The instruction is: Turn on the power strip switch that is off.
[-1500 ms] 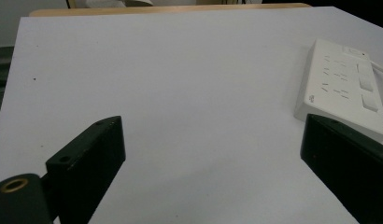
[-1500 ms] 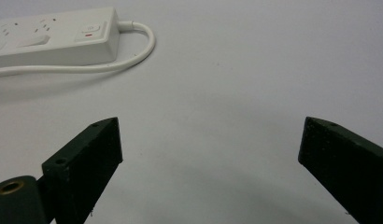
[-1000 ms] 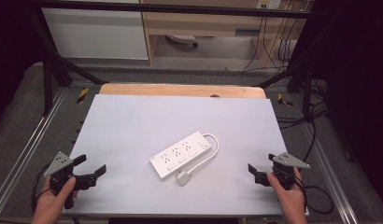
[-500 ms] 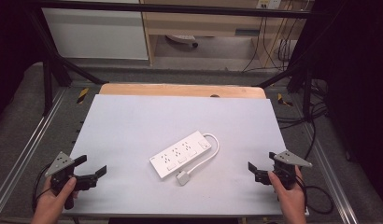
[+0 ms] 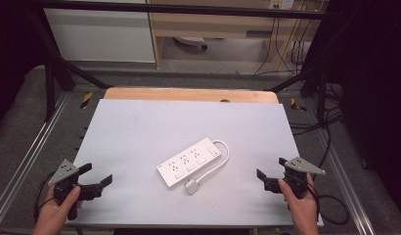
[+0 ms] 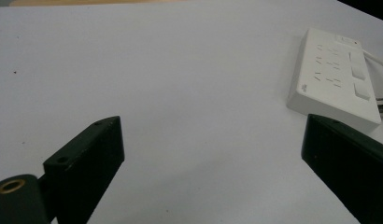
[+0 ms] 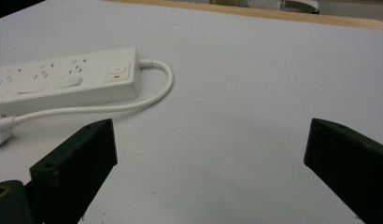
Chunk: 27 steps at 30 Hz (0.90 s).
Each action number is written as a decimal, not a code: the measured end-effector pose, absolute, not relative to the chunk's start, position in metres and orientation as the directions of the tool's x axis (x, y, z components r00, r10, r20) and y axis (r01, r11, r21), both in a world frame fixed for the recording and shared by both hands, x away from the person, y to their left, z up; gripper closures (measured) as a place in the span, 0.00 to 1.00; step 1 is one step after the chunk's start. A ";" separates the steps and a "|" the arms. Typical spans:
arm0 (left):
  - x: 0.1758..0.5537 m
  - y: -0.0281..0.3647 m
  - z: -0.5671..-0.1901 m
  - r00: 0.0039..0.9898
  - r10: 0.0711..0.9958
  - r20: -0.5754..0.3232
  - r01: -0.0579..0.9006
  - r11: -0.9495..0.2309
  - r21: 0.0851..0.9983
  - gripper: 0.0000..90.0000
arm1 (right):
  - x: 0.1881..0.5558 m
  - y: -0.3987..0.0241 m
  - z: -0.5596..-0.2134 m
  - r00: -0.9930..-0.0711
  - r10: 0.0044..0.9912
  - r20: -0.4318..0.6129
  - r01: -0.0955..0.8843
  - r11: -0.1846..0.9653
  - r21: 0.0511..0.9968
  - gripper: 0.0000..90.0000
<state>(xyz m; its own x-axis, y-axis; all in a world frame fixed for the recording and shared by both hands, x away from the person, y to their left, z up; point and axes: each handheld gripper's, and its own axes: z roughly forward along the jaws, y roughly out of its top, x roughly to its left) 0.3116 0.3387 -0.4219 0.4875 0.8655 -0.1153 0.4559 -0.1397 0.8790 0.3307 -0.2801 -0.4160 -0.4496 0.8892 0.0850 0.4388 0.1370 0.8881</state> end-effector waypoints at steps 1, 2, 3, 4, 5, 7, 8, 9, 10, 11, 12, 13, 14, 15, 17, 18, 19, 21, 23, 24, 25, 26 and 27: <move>0.312 0.339 -0.422 0.487 0.866 -0.114 0.454 -0.140 0.880 0.07 | 0.331 -0.280 -0.416 -0.450 0.889 0.085 0.439 0.137 0.888 0.03; 0.312 0.339 -0.422 0.488 0.865 -0.115 0.455 -0.140 0.879 0.07 | 0.331 -0.279 -0.414 -0.451 0.888 0.089 0.437 0.133 0.889 0.03; 0.312 0.339 -0.422 0.488 0.865 -0.115 0.455 -0.140 0.879 0.07 | 0.331 -0.278 -0.413 -0.456 0.886 0.087 0.436 0.136 0.890 0.03; 0.312 0.339 -0.422 0.487 0.866 -0.113 0.456 -0.142 0.878 0.07 | 0.331 -0.277 -0.412 -0.458 0.884 0.092 0.435 0.133 0.891 0.03; 0.312 0.339 -0.422 0.489 0.865 -0.112 0.458 -0.144 0.877 0.07 | 0.332 -0.276 -0.411 -0.463 0.882 0.091 0.431 0.134 0.892 0.03; 0.312 0.338 -0.423 0.491 0.864 -0.112 0.459 -0.147 0.876 0.07 | 0.333 -0.274 -0.409 -0.469 0.878 0.094 0.429 0.133 0.894 0.03; 0.312 0.338 -0.423 0.492 0.863 -0.111 0.459 -0.149 0.876 0.07 | 0.334 -0.273 -0.408 -0.470 0.877 0.094 0.425 0.131 0.896 0.03; 0.312 0.338 -0.423 0.493 0.863 -0.110 0.459 -0.151 0.876 0.07 | 0.334 -0.273 -0.406 -0.472 0.876 0.098 0.423 0.128 0.897 0.03; 0.312 0.338 -0.423 0.495 0.862 -0.108 0.457 -0.152 0.876 0.07 | 0.335 -0.273 -0.405 -0.473 0.876 0.100 0.421 0.125 0.898 0.03; 0.312 0.338 -0.423 0.496 0.862 -0.107 0.456 -0.153 0.877 0.07 | 0.335 -0.273 -0.405 -0.473 0.876 0.100 0.421 0.125 0.898 0.03; 0.312 0.338 -0.423 0.499 0.860 -0.106 0.458 -0.157 0.875 0.07 | 0.336 -0.273 -0.404 -0.473 0.875 0.099 0.420 0.125 0.899 0.03; 0.311 0.338 -0.423 0.500 0.860 -0.104 0.456 -0.159 0.876 0.07 | 0.337 -0.273 -0.402 -0.472 0.877 0.093 0.412 0.126 0.902 0.03; 0.311 0.338 -0.423 0.501 0.859 -0.103 0.456 -0.160 0.876 0.07 | 0.337 -0.273 -0.402 -0.472 0.877 0.093 0.412 0.126 0.902 0.03; 0.311 0.338 -0.423 0.501 0.859 -0.104 0.455 -0.160 0.876 0.07 | 0.339 -0.274 -0.401 -0.471 0.877 0.097 0.414 0.122 0.902 0.03; 0.311 0.338 -0.423 0.501 0.859 -0.102 0.454 -0.160 0.876 0.07 | 0.341 -0.273 -0.401 -0.470 0.876 0.106 0.412 0.112 0.904 0.03; 0.311 0.338 -0.423 0.501 0.859 -0.102 0.454 -0.160 0.876 0.07 | 0.341 -0.273 -0.401 -0.470 0.876 0.106 0.412 0.112 0.904 0.03; 0.311 0.338 -0.423 0.501 0.859 -0.103 0.455 -0.161 0.876 0.07 | 0.341 -0.271 -0.398 -0.478 0.872 0.106 0.403 0.110 0.908 0.04; 0.311 0.338 -0.423 0.501 0.859 -0.102 0.456 -0.162 0.875 0.07 | 0.342 -0.267 -0.395 -0.485 0.867 0.115 0.382 0.091 0.920 0.04; 0.311 0.338 -0.423 0.498 0.861 -0.104 0.458 -0.159 0.875 0.07 | 0.343 -0.263 -0.392 -0.493 0.862 0.121 0.367 0.080 0.927 0.04; 0.311 0.339 -0.423 0.499 0.860 -0.103 0.457 -0.160 0.875 0.07 | 0.344 -0.261 -0.390 -0.495 0.861 0.119 0.361 0.079 0.929 0.04; 0.311 0.339 -0.423 0.499 0.860 -0.103 0.457 -0.160 0.875 0.07 | 0.346 -0.259 -0.389 -0.494 0.861 0.116 0.357 0.079 0.931 0.04; 0.311 0.339 -0.423 0.499 0.860 -0.104 0.456 -0.159 0.876 0.07 | 0.346 -0.259 -0.389 -0.494 0.861 0.116 0.357 0.079 0.931 0.04; 0.311 0.339 -0.423 0.499 0.860 -0.104 0.456 -0.159 0.875 0.07 | 0.347 -0.257 -0.387 -0.496 0.861 0.117 0.353 0.077 0.932 0.04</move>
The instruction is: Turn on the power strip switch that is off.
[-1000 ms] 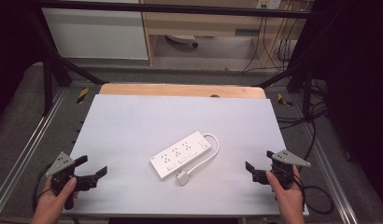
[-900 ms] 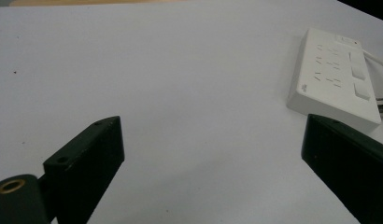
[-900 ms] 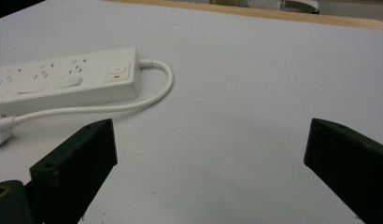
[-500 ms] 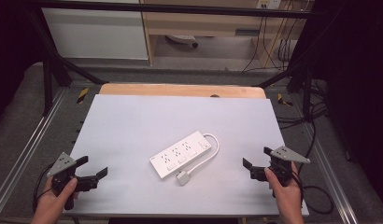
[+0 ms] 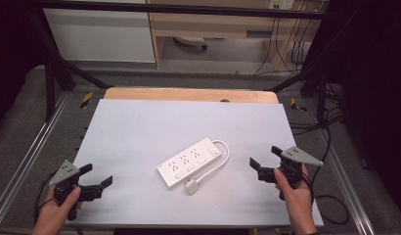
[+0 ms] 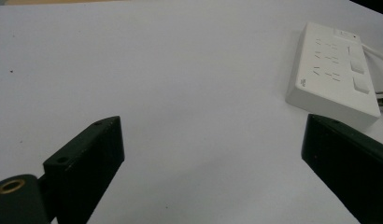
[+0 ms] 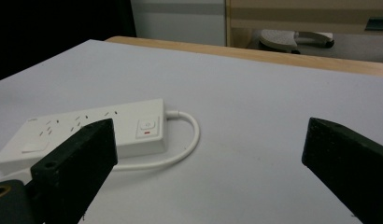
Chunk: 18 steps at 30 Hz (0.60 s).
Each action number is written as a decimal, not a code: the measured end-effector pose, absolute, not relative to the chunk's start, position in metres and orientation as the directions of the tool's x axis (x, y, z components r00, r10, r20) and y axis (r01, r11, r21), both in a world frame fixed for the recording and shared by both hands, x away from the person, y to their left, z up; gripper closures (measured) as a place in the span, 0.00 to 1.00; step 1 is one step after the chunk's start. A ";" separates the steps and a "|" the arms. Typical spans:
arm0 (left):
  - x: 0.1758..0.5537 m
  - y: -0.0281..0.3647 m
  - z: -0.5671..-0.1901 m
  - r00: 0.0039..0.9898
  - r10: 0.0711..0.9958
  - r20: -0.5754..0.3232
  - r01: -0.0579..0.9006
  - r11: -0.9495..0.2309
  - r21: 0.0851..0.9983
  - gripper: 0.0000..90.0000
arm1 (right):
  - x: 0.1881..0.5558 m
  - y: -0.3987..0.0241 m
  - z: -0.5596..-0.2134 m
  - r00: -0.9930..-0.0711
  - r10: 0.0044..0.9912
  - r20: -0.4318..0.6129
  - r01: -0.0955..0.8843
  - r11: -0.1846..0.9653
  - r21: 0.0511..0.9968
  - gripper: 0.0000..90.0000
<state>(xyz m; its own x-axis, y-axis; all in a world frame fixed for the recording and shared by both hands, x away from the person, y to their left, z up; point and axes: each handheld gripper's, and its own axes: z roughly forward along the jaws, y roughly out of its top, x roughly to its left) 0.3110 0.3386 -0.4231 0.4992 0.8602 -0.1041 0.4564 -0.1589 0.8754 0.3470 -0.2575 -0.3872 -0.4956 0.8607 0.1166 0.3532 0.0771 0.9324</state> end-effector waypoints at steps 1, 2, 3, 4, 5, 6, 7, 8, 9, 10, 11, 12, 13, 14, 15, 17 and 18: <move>0.311 0.339 -0.423 0.499 0.860 -0.105 0.458 -0.159 0.874 0.07 | 0.350 -0.255 -0.385 -0.499 0.859 0.119 0.352 0.075 0.933 0.04; 0.311 0.339 -0.423 0.500 0.860 -0.106 0.459 -0.160 0.874 0.07 | 0.352 -0.254 -0.384 -0.499 0.858 0.118 0.349 0.075 0.934 0.04; 0.311 0.339 -0.423 0.500 0.860 -0.106 0.459 -0.160 0.874 0.07 | 0.353 -0.252 -0.383 -0.500 0.858 0.122 0.350 0.071 0.934 0.04; 0.311 0.339 -0.423 0.500 0.860 -0.106 0.459 -0.159 0.874 0.07 | 0.355 -0.251 -0.382 -0.504 0.855 0.122 0.354 0.076 0.932 0.04; 0.311 0.338 -0.424 0.499 0.860 -0.106 0.460 -0.159 0.873 0.07 | 0.356 -0.249 -0.381 -0.509 0.853 0.119 0.355 0.082 0.931 0.04; 0.311 0.338 -0.424 0.499 0.860 -0.106 0.460 -0.159 0.873 0.07 | 0.357 -0.247 -0.381 -0.514 0.851 0.113 0.357 0.092 0.929 0.04; 0.311 0.338 -0.424 0.500 0.860 -0.106 0.461 -0.160 0.873 0.07 | 0.358 -0.245 -0.380 -0.517 0.848 0.113 0.361 0.096 0.928 0.04; 0.311 0.338 -0.424 0.500 0.859 -0.106 0.461 -0.160 0.873 0.07 | 0.359 -0.244 -0.380 -0.524 0.844 0.115 0.361 0.099 0.927 0.04; 0.311 0.338 -0.424 0.500 0.859 -0.107 0.462 -0.160 0.872 0.07 | 0.359 -0.242 -0.379 -0.530 0.840 0.115 0.363 0.102 0.926 0.04; 0.311 0.338 -0.424 0.500 0.859 -0.109 0.463 -0.158 0.872 0.07 | 0.360 -0.240 -0.379 -0.534 0.837 0.115 0.364 0.105 0.925 0.03; 0.311 0.338 -0.424 0.501 0.859 -0.110 0.463 -0.159 0.872 0.07 | 0.361 -0.239 -0.379 -0.538 0.836 0.111 0.361 0.110 0.926 0.03; 0.311 0.338 -0.424 0.502 0.858 -0.111 0.463 -0.159 0.872 0.07 | 0.362 -0.237 -0.379 -0.543 0.833 0.109 0.360 0.114 0.926 0.03; 0.311 0.338 -0.424 0.502 0.858 -0.110 0.463 -0.159 0.872 0.07 | 0.362 -0.235 -0.378 -0.546 0.831 0.109 0.361 0.116 0.925 0.03; 0.311 0.338 -0.424 0.502 0.858 -0.111 0.463 -0.159 0.872 0.07 | 0.362 -0.234 -0.378 -0.548 0.830 0.106 0.358 0.119 0.926 0.03; 0.311 0.338 -0.424 0.502 0.858 -0.109 0.463 -0.160 0.872 0.07 | 0.363 -0.233 -0.377 -0.551 0.828 0.107 0.359 0.120 0.925 0.03; 0.311 0.338 -0.424 0.503 0.857 -0.111 0.463 -0.159 0.872 0.07 | 0.364 -0.231 -0.377 -0.556 0.824 0.106 0.357 0.122 0.926 0.03; 0.311 0.338 -0.424 0.503 0.857 -0.111 0.463 -0.159 0.872 0.07 | 0.364 -0.229 -0.376 -0.557 0.824 0.106 0.355 0.121 0.927 0.03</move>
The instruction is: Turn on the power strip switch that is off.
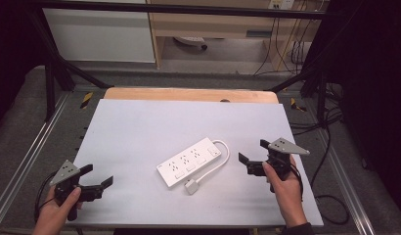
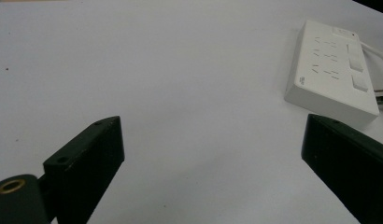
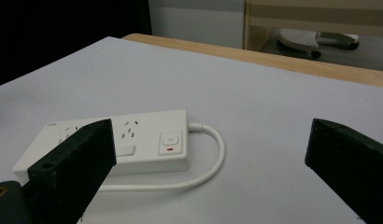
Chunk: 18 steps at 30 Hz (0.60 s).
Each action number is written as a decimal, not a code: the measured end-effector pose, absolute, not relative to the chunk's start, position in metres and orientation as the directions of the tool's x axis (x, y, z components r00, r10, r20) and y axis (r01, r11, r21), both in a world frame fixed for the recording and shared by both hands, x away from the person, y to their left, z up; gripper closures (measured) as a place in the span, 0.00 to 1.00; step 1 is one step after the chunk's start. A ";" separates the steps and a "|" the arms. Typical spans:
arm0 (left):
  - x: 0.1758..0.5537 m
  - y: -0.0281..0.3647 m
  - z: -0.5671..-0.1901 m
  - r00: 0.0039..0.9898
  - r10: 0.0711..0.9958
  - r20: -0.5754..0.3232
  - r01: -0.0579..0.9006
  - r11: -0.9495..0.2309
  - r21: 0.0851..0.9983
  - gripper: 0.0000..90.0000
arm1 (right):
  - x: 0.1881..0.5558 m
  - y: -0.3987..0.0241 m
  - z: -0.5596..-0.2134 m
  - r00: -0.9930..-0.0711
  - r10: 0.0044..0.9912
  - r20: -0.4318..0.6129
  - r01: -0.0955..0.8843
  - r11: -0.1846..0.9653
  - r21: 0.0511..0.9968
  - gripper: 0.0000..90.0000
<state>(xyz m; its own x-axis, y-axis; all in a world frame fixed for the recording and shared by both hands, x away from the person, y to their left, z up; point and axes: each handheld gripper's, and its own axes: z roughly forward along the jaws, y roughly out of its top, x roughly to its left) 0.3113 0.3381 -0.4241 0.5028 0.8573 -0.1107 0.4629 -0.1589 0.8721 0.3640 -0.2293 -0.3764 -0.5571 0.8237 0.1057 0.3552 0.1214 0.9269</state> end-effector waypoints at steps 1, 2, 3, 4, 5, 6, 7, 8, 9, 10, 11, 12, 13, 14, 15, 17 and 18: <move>0.311 0.338 -0.424 0.503 0.857 -0.110 0.463 -0.160 0.872 0.07 | 0.364 -0.228 -0.376 -0.558 0.823 0.106 0.355 0.122 0.927 0.03; 0.311 0.338 -0.424 0.503 0.857 -0.110 0.463 -0.160 0.872 0.07 | 0.364 -0.228 -0.376 -0.558 0.823 0.106 0.355 0.122 0.927 0.03; 0.311 0.338 -0.424 0.503 0.857 -0.109 0.463 -0.161 0.872 0.07 | 0.366 -0.225 -0.376 -0.564 0.819 0.105 0.352 0.123 0.928 0.03; 0.311 0.338 -0.424 0.504 0.857 -0.107 0.462 -0.162 0.872 0.07 | 0.366 -0.224 -0.376 -0.565 0.819 0.105 0.351 0.123 0.928 0.02; 0.311 0.338 -0.424 0.504 0.857 -0.107 0.462 -0.162 0.872 0.07 | 0.367 -0.223 -0.375 -0.568 0.817 0.103 0.351 0.126 0.928 0.02; 0.311 0.338 -0.424 0.507 0.856 -0.106 0.462 -0.165 0.872 0.07 | 0.367 -0.221 -0.375 -0.570 0.815 0.102 0.351 0.129 0.928 0.02; 0.311 0.338 -0.424 0.507 0.856 -0.106 0.462 -0.165 0.872 0.07 | 0.367 -0.220 -0.375 -0.573 0.814 0.100 0.348 0.131 0.928 0.02; 0.311 0.338 -0.424 0.506 0.856 -0.106 0.462 -0.165 0.871 0.07 | 0.368 -0.218 -0.375 -0.576 0.812 0.098 0.348 0.135 0.928 0.02; 0.311 0.338 -0.424 0.507 0.856 -0.107 0.462 -0.165 0.872 0.07 | 0.368 -0.218 -0.375 -0.576 0.812 0.098 0.348 0.135 0.928 0.02; 0.311 0.338 -0.424 0.507 0.855 -0.106 0.462 -0.165 0.872 0.07 | 0.368 -0.215 -0.375 -0.577 0.811 0.094 0.345 0.137 0.928 0.02; 0.311 0.338 -0.424 0.507 0.855 -0.106 0.462 -0.165 0.871 0.07 | 0.369 -0.214 -0.375 -0.579 0.810 0.094 0.344 0.138 0.929 0.02; 0.311 0.338 -0.424 0.506 0.856 -0.107 0.463 -0.164 0.871 0.07 | 0.369 -0.212 -0.375 -0.581 0.809 0.094 0.345 0.140 0.928 0.02; 0.311 0.338 -0.424 0.506 0.856 -0.107 0.462 -0.165 0.871 0.07 | 0.369 -0.210 -0.375 -0.580 0.809 0.094 0.348 0.142 0.927 0.02; 0.311 0.338 -0.424 0.508 0.855 -0.106 0.461 -0.166 0.872 0.07 | 0.370 -0.209 -0.376 -0.583 0.807 0.092 0.346 0.145 0.927 0.02; 0.311 0.337 -0.424 0.508 0.855 -0.105 0.461 -0.168 0.871 0.07 | 0.371 -0.207 -0.376 -0.588 0.804 0.094 0.349 0.147 0.925 0.03; 0.311 0.337 -0.424 0.509 0.854 -0.104 0.461 -0.168 0.872 0.07 | 0.371 -0.205 -0.377 -0.589 0.803 0.093 0.351 0.150 0.924 0.03; 0.311 0.337 -0.424 0.510 0.854 -0.103 0.460 -0.169 0.872 0.07 | 0.372 -0.200 -0.377 -0.596 0.799 0.086 0.351 0.163 0.922 0.03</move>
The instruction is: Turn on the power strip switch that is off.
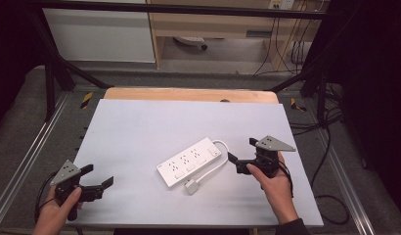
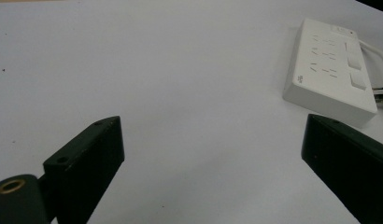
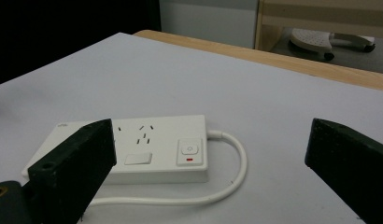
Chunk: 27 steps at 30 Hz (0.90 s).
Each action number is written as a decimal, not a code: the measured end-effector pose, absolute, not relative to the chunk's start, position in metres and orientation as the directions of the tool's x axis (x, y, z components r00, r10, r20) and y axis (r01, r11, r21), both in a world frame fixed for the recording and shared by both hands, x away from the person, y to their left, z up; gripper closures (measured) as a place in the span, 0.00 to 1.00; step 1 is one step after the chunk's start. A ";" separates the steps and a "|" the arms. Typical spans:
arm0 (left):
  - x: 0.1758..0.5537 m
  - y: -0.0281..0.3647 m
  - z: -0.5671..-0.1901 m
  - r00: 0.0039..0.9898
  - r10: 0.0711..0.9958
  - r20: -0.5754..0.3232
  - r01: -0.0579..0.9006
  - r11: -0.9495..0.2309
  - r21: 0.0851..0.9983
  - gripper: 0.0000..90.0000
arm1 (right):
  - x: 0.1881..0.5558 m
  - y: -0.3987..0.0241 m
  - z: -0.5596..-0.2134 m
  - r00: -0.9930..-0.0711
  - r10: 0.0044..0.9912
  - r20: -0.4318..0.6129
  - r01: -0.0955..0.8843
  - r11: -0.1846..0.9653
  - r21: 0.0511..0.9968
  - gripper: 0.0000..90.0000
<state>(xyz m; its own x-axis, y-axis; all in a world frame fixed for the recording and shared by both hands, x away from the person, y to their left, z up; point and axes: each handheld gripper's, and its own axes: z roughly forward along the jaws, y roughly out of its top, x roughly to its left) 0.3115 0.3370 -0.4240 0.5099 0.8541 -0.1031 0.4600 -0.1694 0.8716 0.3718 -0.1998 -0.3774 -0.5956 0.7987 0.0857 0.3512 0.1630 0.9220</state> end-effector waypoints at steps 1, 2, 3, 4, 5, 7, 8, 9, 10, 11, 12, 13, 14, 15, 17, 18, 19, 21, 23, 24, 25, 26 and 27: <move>0.311 0.337 -0.424 0.509 0.854 -0.102 0.460 -0.170 0.871 0.07 | 0.372 -0.200 -0.377 -0.596 0.799 0.086 0.351 0.163 0.922 0.03; 0.311 0.337 -0.424 0.511 0.853 -0.103 0.459 -0.170 0.872 0.07 | 0.373 -0.196 -0.378 -0.601 0.795 0.086 0.350 0.165 0.922 0.03; 0.311 0.337 -0.424 0.512 0.852 -0.104 0.459 -0.169 0.872 0.07 | 0.373 -0.196 -0.378 -0.601 0.795 0.086 0.350 0.165 0.922 0.03; 0.311 0.337 -0.424 0.513 0.852 -0.105 0.458 -0.169 0.873 0.07 | 0.374 -0.192 -0.377 -0.604 0.792 0.088 0.352 0.166 0.921 0.03; 0.311 0.337 -0.424 0.513 0.852 -0.104 0.459 -0.170 0.872 0.07 | 0.374 -0.190 -0.377 -0.606 0.790 0.088 0.351 0.167 0.921 0.03; 0.311 0.337 -0.424 0.509 0.854 -0.104 0.462 -0.169 0.871 0.07 | 0.374 -0.188 -0.376 -0.611 0.787 0.085 0.349 0.170 0.922 0.04; 0.311 0.337 -0.424 0.509 0.854 -0.104 0.462 -0.169 0.871 0.07 | 0.374 -0.188 -0.376 -0.611 0.787 0.085 0.349 0.170 0.922 0.04; 0.311 0.337 -0.424 0.509 0.854 -0.104 0.461 -0.169 0.871 0.07 | 0.374 -0.186 -0.377 -0.616 0.783 0.083 0.346 0.175 0.922 0.04; 0.311 0.337 -0.424 0.509 0.854 -0.103 0.460 -0.169 0.872 0.07 | 0.374 -0.186 -0.377 -0.616 0.783 0.083 0.346 0.175 0.922 0.04; 0.311 0.337 -0.424 0.510 0.854 -0.102 0.460 -0.170 0.871 0.07 | 0.374 -0.183 -0.378 -0.620 0.780 0.078 0.347 0.183 0.920 0.05; 0.311 0.337 -0.424 0.511 0.854 -0.102 0.460 -0.171 0.871 0.07 | 0.374 -0.181 -0.378 -0.625 0.777 0.077 0.347 0.188 0.919 0.06; 0.311 0.336 -0.424 0.513 0.853 -0.101 0.459 -0.173 0.871 0.07 | 0.374 -0.181 -0.378 -0.625 0.777 0.077 0.347 0.188 0.919 0.06; 0.311 0.336 -0.424 0.513 0.852 -0.101 0.459 -0.173 0.871 0.07 | 0.374 -0.178 -0.379 -0.630 0.773 0.076 0.348 0.193 0.917 0.06; 0.311 0.336 -0.424 0.514 0.852 -0.101 0.459 -0.174 0.871 0.07 | 0.374 -0.177 -0.379 -0.632 0.772 0.072 0.345 0.196 0.918 0.07; 0.311 0.336 -0.424 0.514 0.852 -0.103 0.460 -0.172 0.871 0.07 | 0.374 -0.175 -0.380 -0.633 0.770 0.075 0.348 0.196 0.917 0.07; 0.311 0.336 -0.424 0.515 0.851 -0.103 0.460 -0.173 0.871 0.07 | 0.374 -0.172 -0.381 -0.637 0.767 0.078 0.349 0.197 0.916 0.07; 0.311 0.336 -0.424 0.516 0.851 -0.102 0.459 -0.173 0.871 0.07 | 0.374 -0.170 -0.381 -0.637 0.766 0.079 0.352 0.199 0.915 0.07; 0.311 0.336 -0.424 0.516 0.850 -0.103 0.459 -0.173 0.871 0.07 | 0.374 -0.167 -0.382 -0.641 0.764 0.078 0.355 0.205 0.912 0.08; 0.312 0.336 -0.424 0.516 0.850 -0.102 0.459 -0.174 0.871 0.07 | 0.374 -0.166 -0.382 -0.643 0.763 0.071 0.352 0.212 0.912 0.09; 0.312 0.336 -0.424 0.517 0.850 -0.103 0.459 -0.174 0.871 0.07 | 0.374 -0.163 -0.383 -0.646 0.760 0.073 0.352 0.211 0.912 0.10; 0.312 0.336 -0.424 0.517 0.850 -0.102 0.459 -0.175 0.871 0.07 | 0.373 -0.162 -0.383 -0.650 0.757 0.071 0.351 0.216 0.911 0.10; 0.311 0.336 -0.424 0.518 0.850 -0.101 0.459 -0.175 0.871 0.07 | 0.373 -0.161 -0.383 -0.651 0.756 0.072 0.351 0.215 0.911 0.12; 0.311 0.336 -0.424 0.518 0.849 -0.101 0.459 -0.176 0.871 0.07 | 0.373 -0.160 -0.383 -0.653 0.754 0.072 0.350 0.216 0.911 0.13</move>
